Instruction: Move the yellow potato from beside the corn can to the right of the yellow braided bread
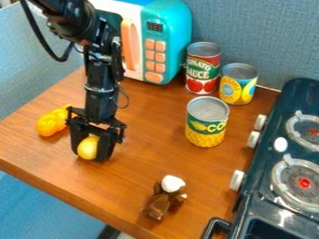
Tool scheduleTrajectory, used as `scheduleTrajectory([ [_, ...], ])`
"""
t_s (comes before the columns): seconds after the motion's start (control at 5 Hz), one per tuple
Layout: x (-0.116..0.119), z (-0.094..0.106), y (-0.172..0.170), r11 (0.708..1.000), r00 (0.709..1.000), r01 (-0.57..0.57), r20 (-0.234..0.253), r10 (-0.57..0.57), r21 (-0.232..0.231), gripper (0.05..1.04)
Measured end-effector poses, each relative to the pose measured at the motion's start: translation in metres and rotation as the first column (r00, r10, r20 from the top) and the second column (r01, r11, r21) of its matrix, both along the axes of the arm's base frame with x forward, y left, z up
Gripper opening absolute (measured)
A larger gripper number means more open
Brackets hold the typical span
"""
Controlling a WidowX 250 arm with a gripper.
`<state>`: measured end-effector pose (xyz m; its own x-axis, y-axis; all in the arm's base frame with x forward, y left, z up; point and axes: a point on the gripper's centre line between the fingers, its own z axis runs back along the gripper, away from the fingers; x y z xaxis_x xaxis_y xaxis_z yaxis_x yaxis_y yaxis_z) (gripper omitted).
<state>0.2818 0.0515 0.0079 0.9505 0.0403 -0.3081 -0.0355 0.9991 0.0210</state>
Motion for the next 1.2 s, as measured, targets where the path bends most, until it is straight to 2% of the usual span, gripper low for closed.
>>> scheduleTrajectory([
  [0.2, -0.002, 0.000, -0.005, 0.999, 1.000, 0.004, 0.013, -0.003, -0.033, 0.989],
  [0.4, -0.004, 0.003, -0.008, 0.997, 0.999, -0.002, 0.049, 0.006, -0.083, 0.994],
  [0.6, -0.007, 0.004, -0.010, 0.995, 0.997, -0.020, 0.068, 0.028, -0.102, 0.994],
  [0.8, -0.011, 0.009, -0.016, 0.990, 0.996, 0.009, 0.092, 0.004, -0.144, 0.995],
  [1.0, -0.008, 0.028, -0.017, 0.990, 0.988, 0.026, 0.156, -0.004, -0.141, 0.996],
  [1.2, -0.009, 0.047, -0.013, 0.988, 0.981, -0.005, 0.190, 0.035, -0.157, 0.996],
])
